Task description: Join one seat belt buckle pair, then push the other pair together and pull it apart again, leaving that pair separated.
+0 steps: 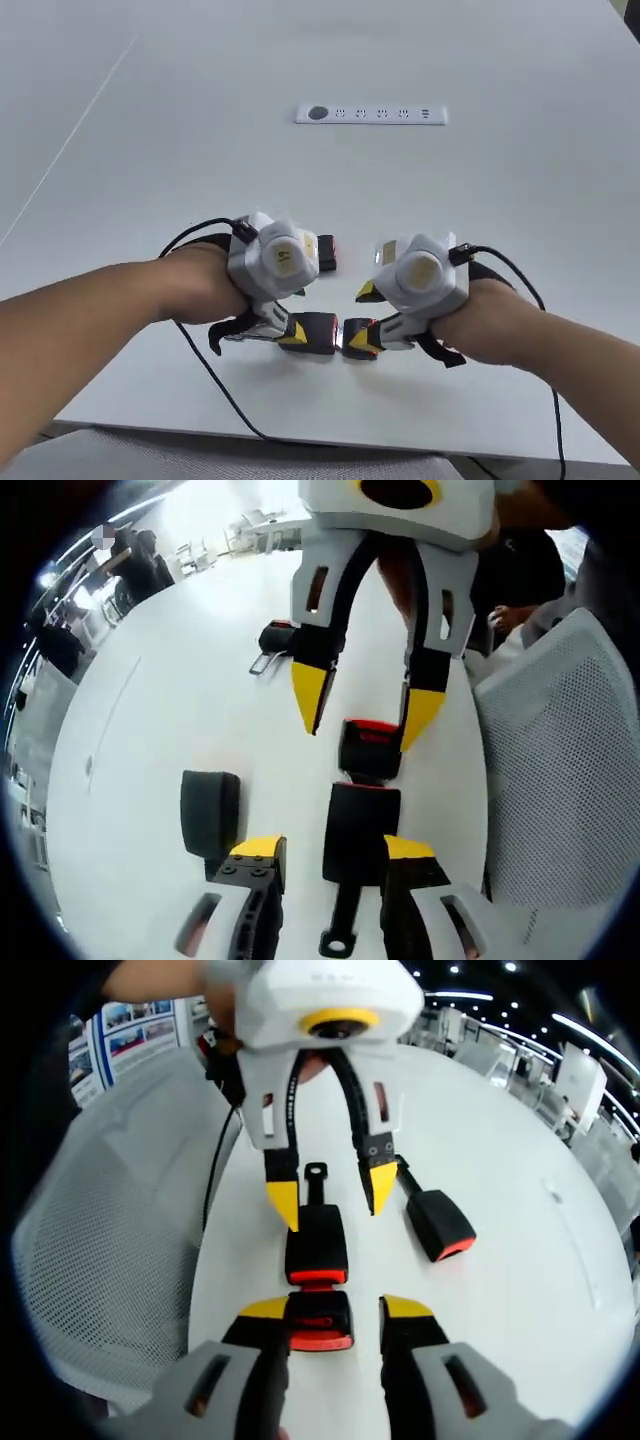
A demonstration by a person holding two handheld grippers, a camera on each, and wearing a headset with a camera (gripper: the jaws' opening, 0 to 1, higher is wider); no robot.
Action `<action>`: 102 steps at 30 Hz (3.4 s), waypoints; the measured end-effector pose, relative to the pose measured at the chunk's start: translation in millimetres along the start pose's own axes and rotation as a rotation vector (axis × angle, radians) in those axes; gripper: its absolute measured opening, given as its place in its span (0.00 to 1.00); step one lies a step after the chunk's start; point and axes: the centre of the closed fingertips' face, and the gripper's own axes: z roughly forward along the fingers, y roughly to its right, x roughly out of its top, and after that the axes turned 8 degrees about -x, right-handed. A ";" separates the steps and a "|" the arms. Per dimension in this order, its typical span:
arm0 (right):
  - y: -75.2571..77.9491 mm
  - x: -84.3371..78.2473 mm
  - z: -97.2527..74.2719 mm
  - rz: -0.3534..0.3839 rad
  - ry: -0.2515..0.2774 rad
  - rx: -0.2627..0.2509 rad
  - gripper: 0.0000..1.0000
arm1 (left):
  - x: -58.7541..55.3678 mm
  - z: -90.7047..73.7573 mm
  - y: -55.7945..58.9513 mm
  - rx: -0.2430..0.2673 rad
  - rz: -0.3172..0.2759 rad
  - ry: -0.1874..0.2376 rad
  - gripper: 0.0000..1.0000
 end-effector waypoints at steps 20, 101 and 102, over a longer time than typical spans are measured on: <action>102.6 -78.8 -41.1 0.108 -0.077 -0.173 0.36 | 7.7 -14.3 -94.1 0.140 -0.081 0.070 0.39; 99.6 -26.2 38.5 -0.071 -0.049 -0.004 0.31 | -1.1 27.3 -89.4 -0.053 0.144 -0.086 0.32; 99.5 -25.4 39.0 -0.078 -0.054 0.001 0.30 | -0.9 27.5 -89.3 -0.055 0.149 -0.082 0.32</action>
